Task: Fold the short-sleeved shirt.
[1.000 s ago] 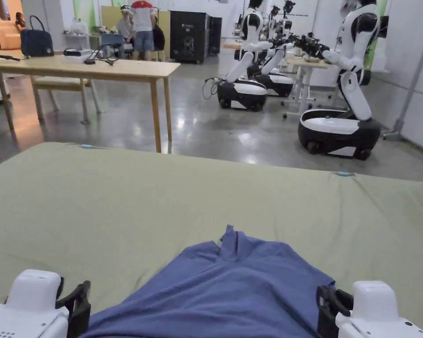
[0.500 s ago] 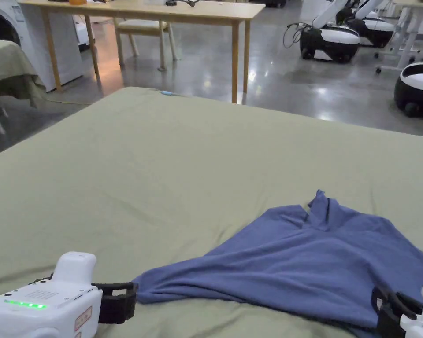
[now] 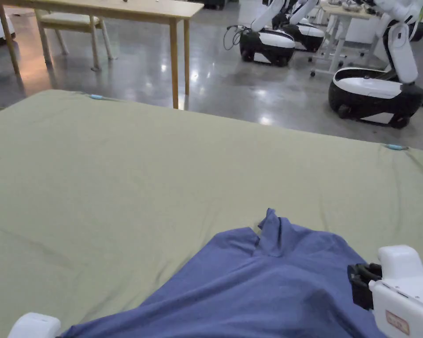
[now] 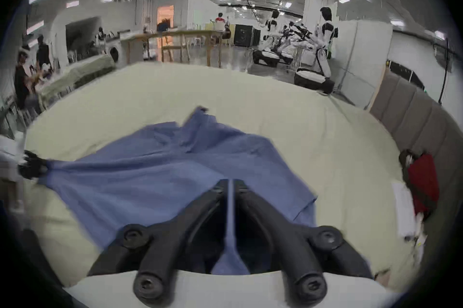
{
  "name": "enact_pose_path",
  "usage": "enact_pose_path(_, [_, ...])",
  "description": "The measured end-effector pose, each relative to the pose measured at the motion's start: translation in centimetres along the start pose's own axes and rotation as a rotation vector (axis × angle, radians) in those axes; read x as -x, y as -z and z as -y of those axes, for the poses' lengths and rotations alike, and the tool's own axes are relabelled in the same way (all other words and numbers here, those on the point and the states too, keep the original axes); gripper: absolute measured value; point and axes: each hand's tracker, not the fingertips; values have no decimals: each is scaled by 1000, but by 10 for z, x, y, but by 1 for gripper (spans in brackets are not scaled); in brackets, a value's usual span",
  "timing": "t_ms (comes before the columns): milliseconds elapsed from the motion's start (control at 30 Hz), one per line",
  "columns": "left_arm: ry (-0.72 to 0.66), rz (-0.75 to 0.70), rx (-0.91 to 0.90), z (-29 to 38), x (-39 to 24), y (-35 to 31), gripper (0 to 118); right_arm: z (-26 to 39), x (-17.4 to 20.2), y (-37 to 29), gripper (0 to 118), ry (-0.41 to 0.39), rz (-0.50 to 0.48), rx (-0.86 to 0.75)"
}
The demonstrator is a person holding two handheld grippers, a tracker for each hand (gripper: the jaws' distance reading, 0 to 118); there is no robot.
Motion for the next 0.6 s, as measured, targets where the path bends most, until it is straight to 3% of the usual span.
enact_pose_path(33, [30, 0, -8, -2, -3, -6, 0, -10, -12, 25, 81, -4, -5, 42])
enact_pose_path(67, [40, 10, -4, -5, -6, -11, 0, -18, -23, 48, 104, 10, -23, 72])
enact_pose_path(100, [38, 12, -7, -6, -4, -18, 0, -27, -34, 75, 116, 16, -24, 115])
enact_pose_path(267, [39, 6, -30, -10, -5, -32, 0, -37, -70, 168, 118, 30, 22, 259])
enact_pose_path(400, [18, 6, -12, -6, -1, -24, 0, -35, -70, 187, 116, 38, -153, 238])
enact_pose_path(433, [14, 9, -7, -6, -1, -23, 0, -34, -64, 187, 103, -5, -200, 303])
enact_pose_path(467, [14, 10, -3, -6, -2, -22, 0, -33, -60, 184, 82, -26, -218, 333])
enact_pose_path(500, [20, 4, -4, -6, -3, -22, 0, -33, -56, 171, 70, -7, -196, 262])
enact_pose_path(533, [21, 0, -7, -7, -3, -22, 0, -34, -57, 161, 25, -15, -244, 242])
enact_pose_path(567, [19, 2, -9, -8, -3, -22, 0, -36, -52, 156, 2, -6, -260, 262])
enact_pose_path(600, [14, 8, -15, -10, -4, -23, 0, -34, -50, 146, 2, -15, -221, 263])
